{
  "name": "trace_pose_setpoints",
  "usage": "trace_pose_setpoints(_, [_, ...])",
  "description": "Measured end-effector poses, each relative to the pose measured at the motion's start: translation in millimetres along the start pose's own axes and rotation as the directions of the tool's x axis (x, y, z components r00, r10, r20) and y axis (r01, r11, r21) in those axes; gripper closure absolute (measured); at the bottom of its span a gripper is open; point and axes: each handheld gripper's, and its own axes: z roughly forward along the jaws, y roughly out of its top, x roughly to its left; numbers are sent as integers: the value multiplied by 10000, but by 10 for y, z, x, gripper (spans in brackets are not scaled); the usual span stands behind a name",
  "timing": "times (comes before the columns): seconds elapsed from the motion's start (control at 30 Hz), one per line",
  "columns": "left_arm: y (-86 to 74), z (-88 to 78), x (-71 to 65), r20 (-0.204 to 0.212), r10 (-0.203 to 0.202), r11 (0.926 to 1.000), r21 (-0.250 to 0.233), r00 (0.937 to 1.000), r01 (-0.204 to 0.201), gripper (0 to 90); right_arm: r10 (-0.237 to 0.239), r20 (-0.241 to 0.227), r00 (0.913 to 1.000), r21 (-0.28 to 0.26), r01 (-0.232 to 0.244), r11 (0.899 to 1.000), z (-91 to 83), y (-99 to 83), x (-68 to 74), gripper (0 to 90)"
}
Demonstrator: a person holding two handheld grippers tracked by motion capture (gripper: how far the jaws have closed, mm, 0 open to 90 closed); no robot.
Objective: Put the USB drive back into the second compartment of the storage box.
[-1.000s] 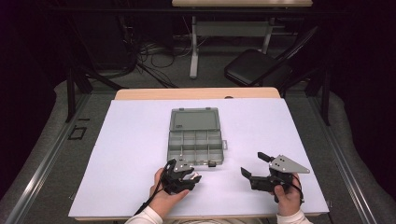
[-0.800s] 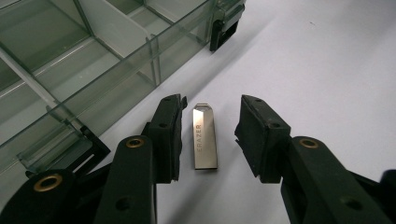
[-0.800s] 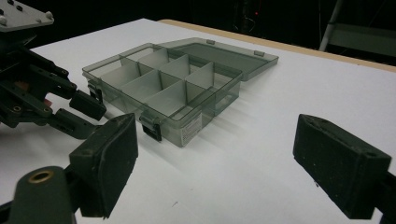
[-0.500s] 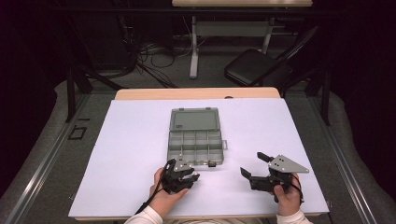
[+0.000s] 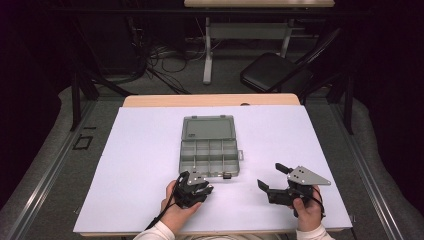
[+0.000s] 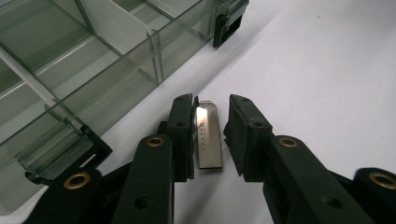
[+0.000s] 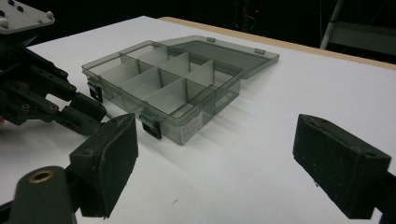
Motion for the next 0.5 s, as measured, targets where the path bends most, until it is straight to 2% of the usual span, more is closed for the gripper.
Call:
trace_pose_setpoints(0.27, [-17,10,-28,-171,98,9999,-37,9998,-99,741,-18,-7,10000,-8,18,10000,3,0,-1,139])
trace_pose_setpoints(0.5, [-21,8,-30,-67,52,10000,-32,10000,-52,784,-48,-1,10000,39,48,10000,9,-1,1,140])
